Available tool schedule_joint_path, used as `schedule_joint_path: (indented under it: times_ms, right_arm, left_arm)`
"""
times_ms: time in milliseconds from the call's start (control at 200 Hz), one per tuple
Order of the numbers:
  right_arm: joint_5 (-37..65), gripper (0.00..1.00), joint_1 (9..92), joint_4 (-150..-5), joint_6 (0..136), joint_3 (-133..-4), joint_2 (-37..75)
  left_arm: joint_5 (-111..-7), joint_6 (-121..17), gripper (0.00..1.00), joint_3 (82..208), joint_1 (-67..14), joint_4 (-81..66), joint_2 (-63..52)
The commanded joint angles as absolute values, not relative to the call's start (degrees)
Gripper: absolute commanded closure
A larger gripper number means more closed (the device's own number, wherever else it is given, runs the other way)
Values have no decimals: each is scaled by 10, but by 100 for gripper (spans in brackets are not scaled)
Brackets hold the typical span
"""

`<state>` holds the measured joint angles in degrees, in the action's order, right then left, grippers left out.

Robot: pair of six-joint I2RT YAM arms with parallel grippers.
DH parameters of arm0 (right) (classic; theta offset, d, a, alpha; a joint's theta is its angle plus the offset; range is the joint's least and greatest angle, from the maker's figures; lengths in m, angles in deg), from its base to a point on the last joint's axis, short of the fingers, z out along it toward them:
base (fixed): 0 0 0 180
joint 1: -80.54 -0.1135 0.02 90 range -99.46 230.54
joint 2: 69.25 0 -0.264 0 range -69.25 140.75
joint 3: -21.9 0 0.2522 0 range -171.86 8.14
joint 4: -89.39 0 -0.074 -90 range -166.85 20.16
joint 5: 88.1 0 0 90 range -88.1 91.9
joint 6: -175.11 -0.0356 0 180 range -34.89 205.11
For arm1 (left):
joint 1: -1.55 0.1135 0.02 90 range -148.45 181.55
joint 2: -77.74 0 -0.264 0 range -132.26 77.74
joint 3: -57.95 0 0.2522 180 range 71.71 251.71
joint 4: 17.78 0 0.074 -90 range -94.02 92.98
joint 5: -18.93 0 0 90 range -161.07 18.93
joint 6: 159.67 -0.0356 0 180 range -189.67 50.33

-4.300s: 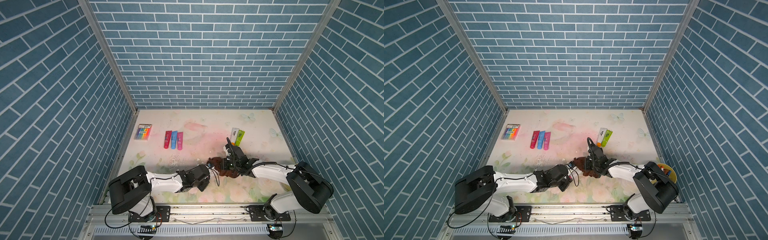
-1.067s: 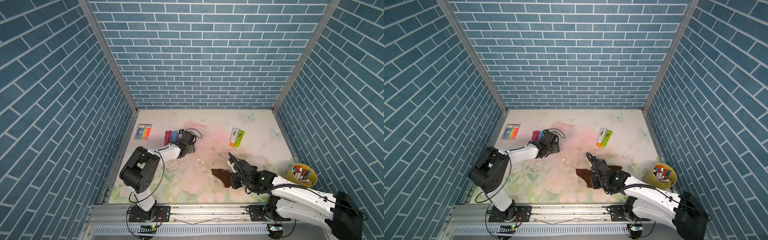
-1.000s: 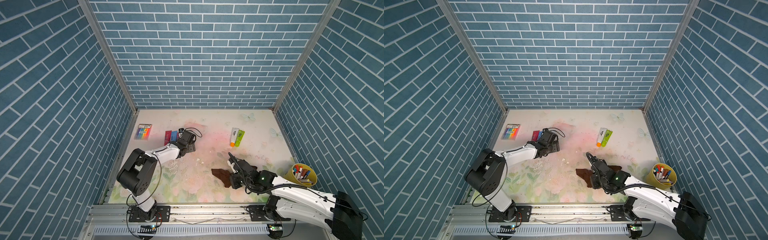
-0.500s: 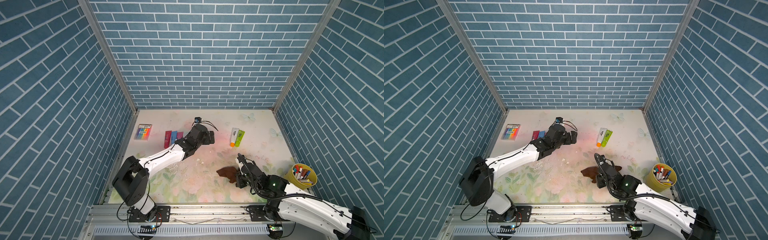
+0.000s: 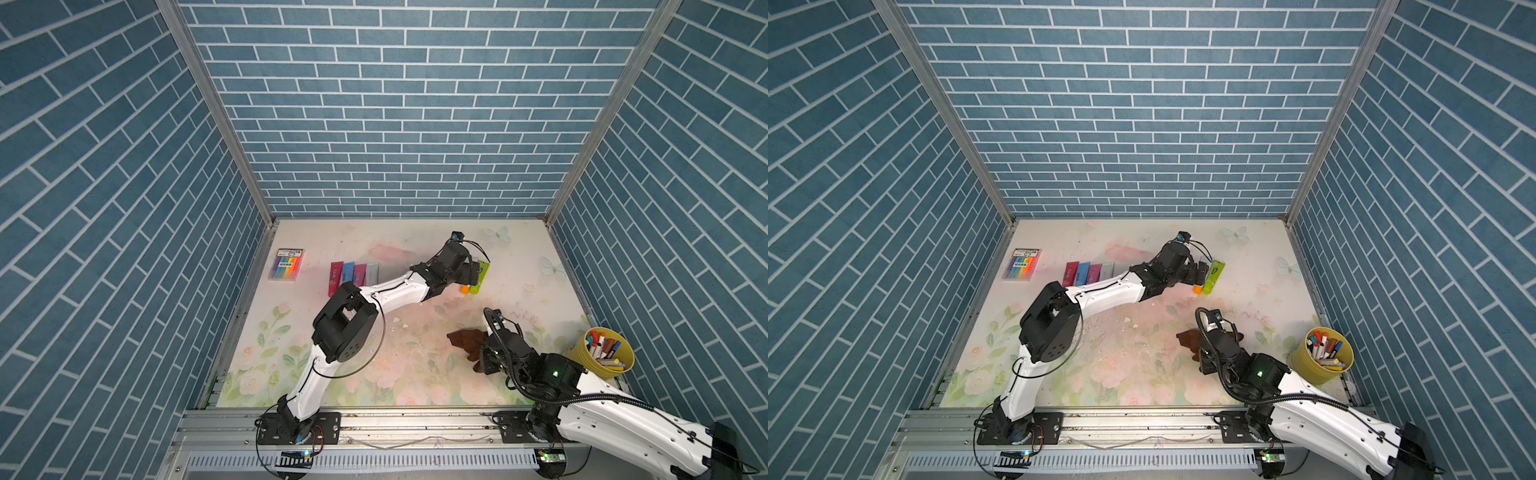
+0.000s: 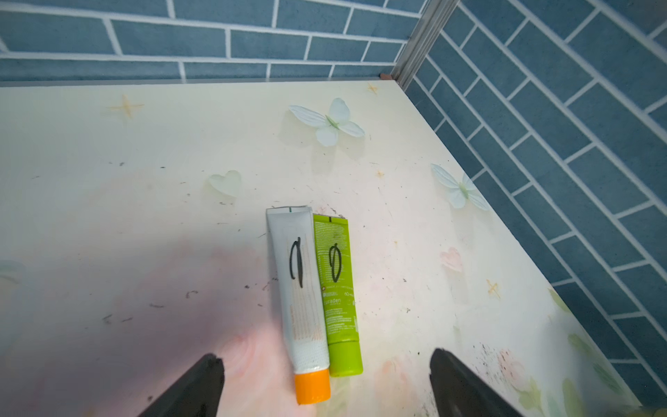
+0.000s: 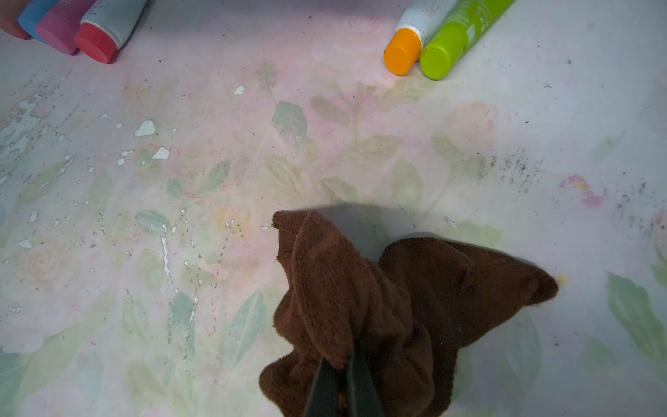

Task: Wipe the surface of the toothpaste tube
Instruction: Pick up the toothpaste from the center of the board.

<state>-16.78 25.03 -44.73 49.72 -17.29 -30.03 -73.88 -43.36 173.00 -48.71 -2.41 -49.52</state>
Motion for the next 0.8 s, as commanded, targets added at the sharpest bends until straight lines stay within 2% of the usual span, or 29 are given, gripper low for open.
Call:
schedule_joint_path:
  times_ms: [0, 75, 405, 795]
  right_arm:
    - [-185, 100, 251, -433, 475, -167, -303]
    - [-187, 100, 250, -433, 474, -167, -301]
    - [-181, 100, 250, -437, 478, -167, -299]
    - [-180, 100, 250, -438, 478, -166, -302]
  left_arm:
    - [-726, -469, 7, 1790, -490, 31, -541]
    - [-737, -478, 9, 1808, -490, 46, -566]
    - [-750, -471, 39, 1823, -486, 77, -609]
    - [-715, -471, 36, 1846, -480, 104, -642]
